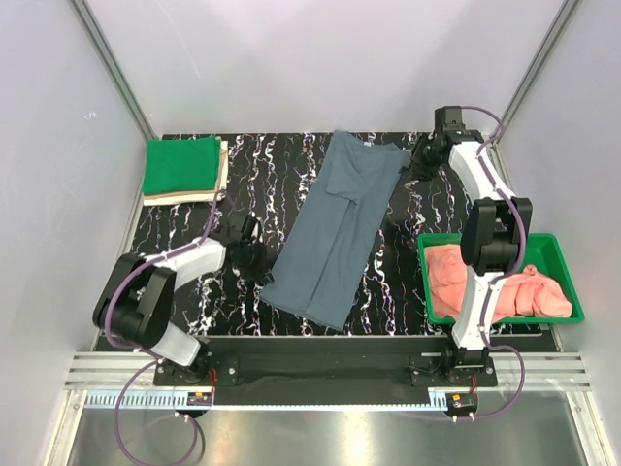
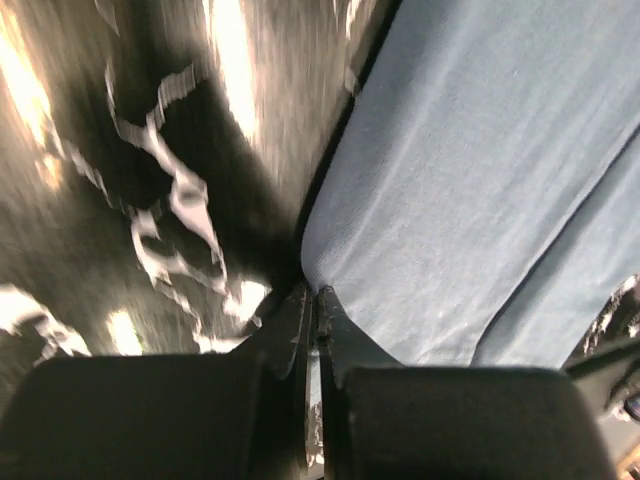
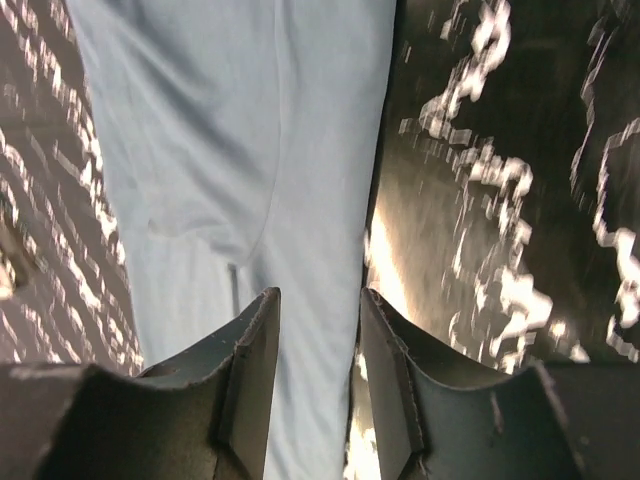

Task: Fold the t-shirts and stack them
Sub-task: Fold the tshirt

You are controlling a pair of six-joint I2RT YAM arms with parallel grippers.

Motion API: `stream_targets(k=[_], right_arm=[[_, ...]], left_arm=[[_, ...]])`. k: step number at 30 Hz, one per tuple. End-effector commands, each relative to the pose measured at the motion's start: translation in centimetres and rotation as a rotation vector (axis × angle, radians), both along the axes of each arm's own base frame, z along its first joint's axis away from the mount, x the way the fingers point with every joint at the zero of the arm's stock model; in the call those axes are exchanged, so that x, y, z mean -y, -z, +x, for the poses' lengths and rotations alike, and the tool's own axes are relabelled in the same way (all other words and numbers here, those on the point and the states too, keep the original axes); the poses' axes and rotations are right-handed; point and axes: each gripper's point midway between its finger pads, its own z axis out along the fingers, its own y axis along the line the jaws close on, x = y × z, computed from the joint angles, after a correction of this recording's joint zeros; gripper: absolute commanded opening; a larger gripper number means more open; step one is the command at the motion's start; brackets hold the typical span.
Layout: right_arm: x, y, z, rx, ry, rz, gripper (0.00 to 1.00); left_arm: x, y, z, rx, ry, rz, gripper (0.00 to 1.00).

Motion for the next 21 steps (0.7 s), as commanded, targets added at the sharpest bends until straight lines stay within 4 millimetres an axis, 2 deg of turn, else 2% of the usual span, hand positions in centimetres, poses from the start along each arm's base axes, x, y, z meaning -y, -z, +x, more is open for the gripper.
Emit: stream_targets(k=[1, 2, 4, 5, 8, 11, 12, 13, 14, 15, 16, 17, 18, 19, 20, 21], right_arm=[[-2.7, -1.4, -3.2, -0.008, -0.045, 0.025, 0.45], [-3.7, -1.4, -4.0, -0.011, -0.063, 0.022, 0.45], [-4.0, -1.7, -4.8, -0.002, -0.063, 0.01, 0.46], [-4.1, -1.2, -5.1, -0.01, -0.064, 0.007, 0.46], [-3.9, -1.1, -4.6, 0.013, -0.064, -0.009, 0.46], [-3.9, -0.7, -2.5, 0.057, -0.074, -0.022, 0.46], [-4.1, 0.8, -1.8, 0.038, -0.083, -0.022, 0.46], [-4.3, 0.2, -0.7, 0.067, -0.099, -0.012, 0.46], [-4.4, 0.6, -0.1, 0.068, -0.107, -0.006, 0.46], [-4.9, 2.2, 0.4, 0.039, -0.132, 0.021, 0.45], [-4.4, 1.6, 1.7, 0.067, -0.131, 0.031, 0.44], [-4.2, 1.9, 2.3, 0.065, -0.13, 0.043, 0.43], [-4.2, 3.5, 2.8, 0.037, -0.131, 0.07, 0.42], [-3.3, 2.9, 4.0, 0.056, -0.108, 0.089, 0.41], [-3.1, 3.1, 4.5, 0.06, -0.108, 0.107, 0.41], [-3.0, 4.1, 4.8, 0.043, -0.117, 0.134, 0.41]], left_arm=[[0.4, -0.1, -3.0, -0.055, -0.039, -0.069, 0.0], [0.5, 0.1, -3.8, -0.066, -0.041, -0.075, 0.0], [0.7, -0.3, -4.3, -0.058, -0.069, -0.089, 0.0], [0.9, 0.1, -5.4, -0.07, -0.059, -0.084, 0.0], [1.6, 0.2, -7.1, -0.089, -0.082, -0.106, 0.0], [2.1, -0.5, -8.0, -0.074, -0.124, -0.137, 0.0], [2.3, -1.4, -7.8, -0.04, -0.13, -0.159, 0.0], [2.4, -1.6, -8.1, -0.039, -0.144, -0.168, 0.01], [2.3, -1.6, -8.4, -0.031, -0.153, -0.17, 0.03], [2.4, -2.3, -8.3, -0.001, -0.154, -0.185, 0.03], [2.2, -2.5, -8.8, -0.005, -0.161, -0.166, 0.08], [1.8, -2.5, -8.5, 0.022, -0.179, -0.137, 0.17], [1.8, -2.8, -8.7, 0.027, -0.179, -0.137, 0.24], [1.9, -3.2, -8.6, 0.033, -0.182, -0.142, 0.3], [2.1, -3.6, -8.5, 0.037, -0.175, -0.144, 0.31], [2.0, -3.9, -8.4, 0.04, -0.17, -0.133, 0.32]])
